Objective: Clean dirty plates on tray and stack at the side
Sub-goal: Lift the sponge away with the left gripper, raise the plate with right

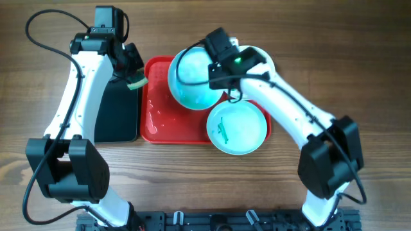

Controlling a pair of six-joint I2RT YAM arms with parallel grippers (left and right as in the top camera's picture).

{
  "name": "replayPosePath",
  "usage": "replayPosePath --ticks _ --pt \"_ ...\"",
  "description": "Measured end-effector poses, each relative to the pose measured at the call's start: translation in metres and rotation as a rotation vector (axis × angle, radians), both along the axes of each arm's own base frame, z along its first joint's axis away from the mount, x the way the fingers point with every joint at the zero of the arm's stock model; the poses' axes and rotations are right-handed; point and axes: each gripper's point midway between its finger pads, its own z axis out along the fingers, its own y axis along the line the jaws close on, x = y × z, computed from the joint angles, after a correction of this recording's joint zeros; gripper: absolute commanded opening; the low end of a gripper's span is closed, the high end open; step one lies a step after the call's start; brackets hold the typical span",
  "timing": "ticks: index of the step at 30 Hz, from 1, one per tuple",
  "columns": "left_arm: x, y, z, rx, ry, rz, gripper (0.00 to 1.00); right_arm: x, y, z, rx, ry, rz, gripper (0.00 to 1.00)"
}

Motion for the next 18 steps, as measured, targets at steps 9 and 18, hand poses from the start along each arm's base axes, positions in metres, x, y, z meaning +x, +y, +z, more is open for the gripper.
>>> replayPosePath --ticks 9,18 --pt "-0.001 -0.002 -0.001 -0.013 0.003 -0.005 0.04 -0.013 0.006 0.041 -0.384 -0.314 -0.008 0.04" --pt "-0.002 -0.003 -0.003 -0.013 0.009 -0.006 0.04 -0.025 0.006 0.086 -0.62 -0.544 -0.032 0.04"
